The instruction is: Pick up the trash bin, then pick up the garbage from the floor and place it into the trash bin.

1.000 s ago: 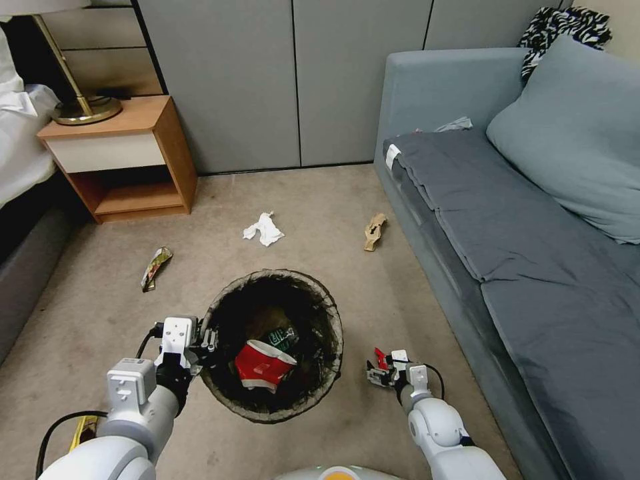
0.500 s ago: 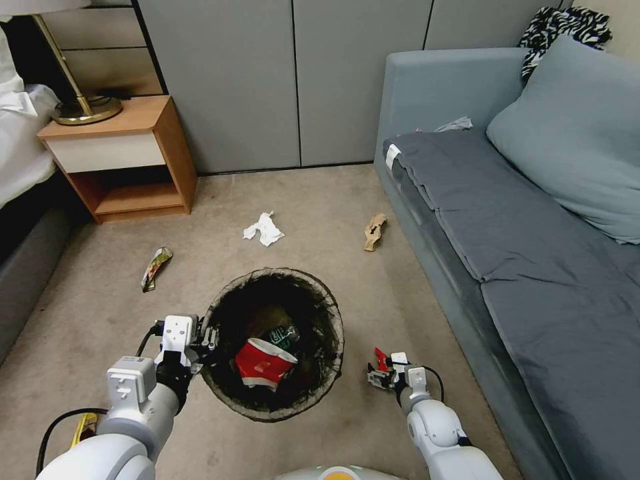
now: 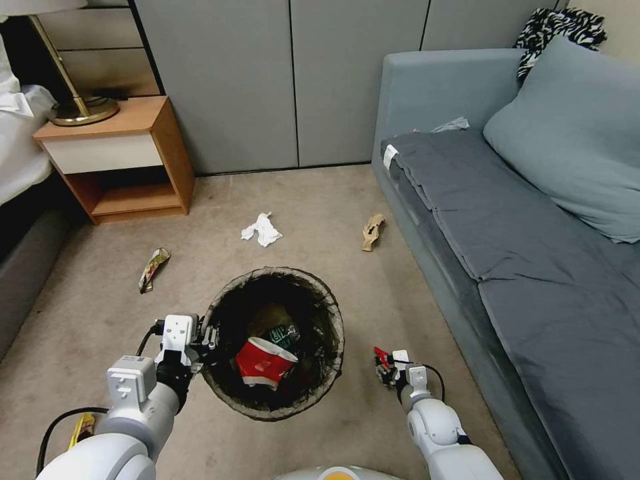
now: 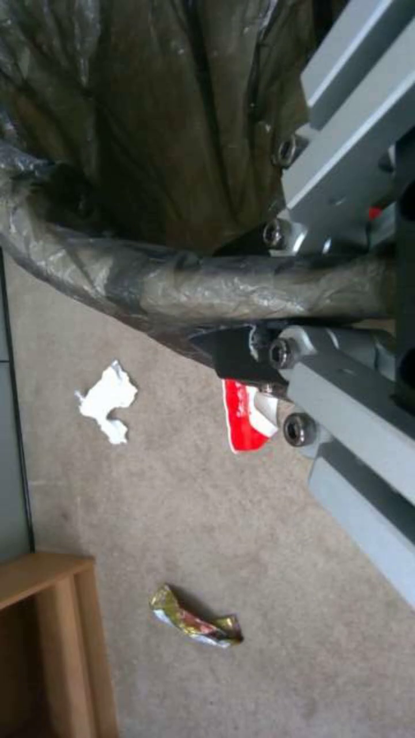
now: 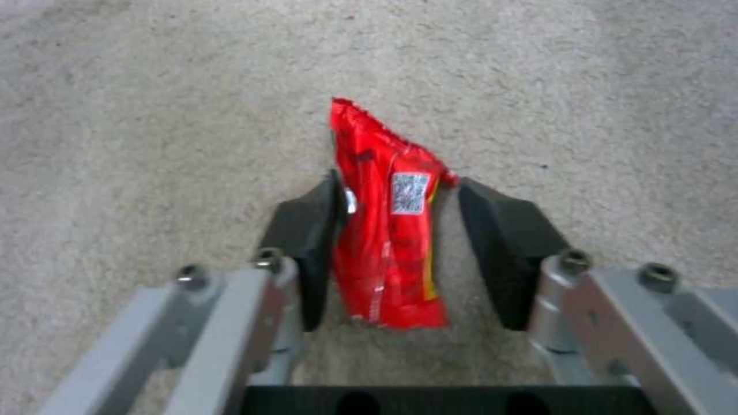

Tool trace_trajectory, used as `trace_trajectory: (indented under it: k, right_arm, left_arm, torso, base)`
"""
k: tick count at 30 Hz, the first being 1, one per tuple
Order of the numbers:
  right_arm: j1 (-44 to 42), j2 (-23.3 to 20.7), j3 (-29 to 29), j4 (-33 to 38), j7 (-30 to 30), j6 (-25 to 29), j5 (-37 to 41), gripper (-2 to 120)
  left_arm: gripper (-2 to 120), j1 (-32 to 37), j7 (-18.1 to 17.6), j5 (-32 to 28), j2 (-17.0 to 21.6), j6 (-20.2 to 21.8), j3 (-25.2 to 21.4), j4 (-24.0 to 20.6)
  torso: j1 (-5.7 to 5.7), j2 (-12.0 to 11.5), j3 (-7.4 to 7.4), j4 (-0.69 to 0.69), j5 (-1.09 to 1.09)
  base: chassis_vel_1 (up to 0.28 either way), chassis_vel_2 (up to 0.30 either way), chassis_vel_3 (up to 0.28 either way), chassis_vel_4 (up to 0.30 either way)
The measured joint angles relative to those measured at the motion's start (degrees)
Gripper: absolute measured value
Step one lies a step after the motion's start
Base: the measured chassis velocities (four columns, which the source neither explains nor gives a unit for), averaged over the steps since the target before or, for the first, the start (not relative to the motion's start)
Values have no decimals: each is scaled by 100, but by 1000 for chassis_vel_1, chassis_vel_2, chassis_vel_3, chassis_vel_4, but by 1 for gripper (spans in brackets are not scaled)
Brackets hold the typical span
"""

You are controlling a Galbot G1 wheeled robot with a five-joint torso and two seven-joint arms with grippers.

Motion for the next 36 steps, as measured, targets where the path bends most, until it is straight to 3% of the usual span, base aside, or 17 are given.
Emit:
trace_trajectory:
  k: [5,7,11,22,25,29,36]
  right_arm:
    - [-8,15,-1,1,-2,0,0,26]
    - [-15,30,2,-3,-5,1,-12,13]
    - [-21,49,3,-4,-10,4,-22,0]
    - [-55,44,39,56,-23,67,-78,0]
    - [-333,-131,110,891,63,19,148,0]
    - [-490,-281,170,1451,93,-4,229,0]
    - [-676,-729,289,3309,223,-220,592,0]
  left_arm:
    - [2,-3,0,-1,1,0,-4,0]
    - [2,-3,0,0,4,0,-11,0]
    - [2,-8,-1,0,5,0,-14,0]
    - [2,-24,0,2,3,-1,1,0]
    - [2,-22,-1,3,17,0,2,0]
    - [2,-16,-1,3,27,1,2,0]
    - [2,-9,-1,14,25,7,15,0]
  torso:
    - [0,0,1,1,4]
    - [0,0,1,2,3]
    - [0,0,1,2,4]
    - [0,0,1,3,7]
    - [0,0,2,0,4]
    - [1,-1,2,0,4]
    - [0,-1,2,0,2]
  base:
    - [0,0,0,0]
    - [0,0,0,0]
    - [0,0,0,0]
    - [0,0,0,0]
    - [0,0,0,0]
    - [0,0,0,0]
    - [0,0,0,0]
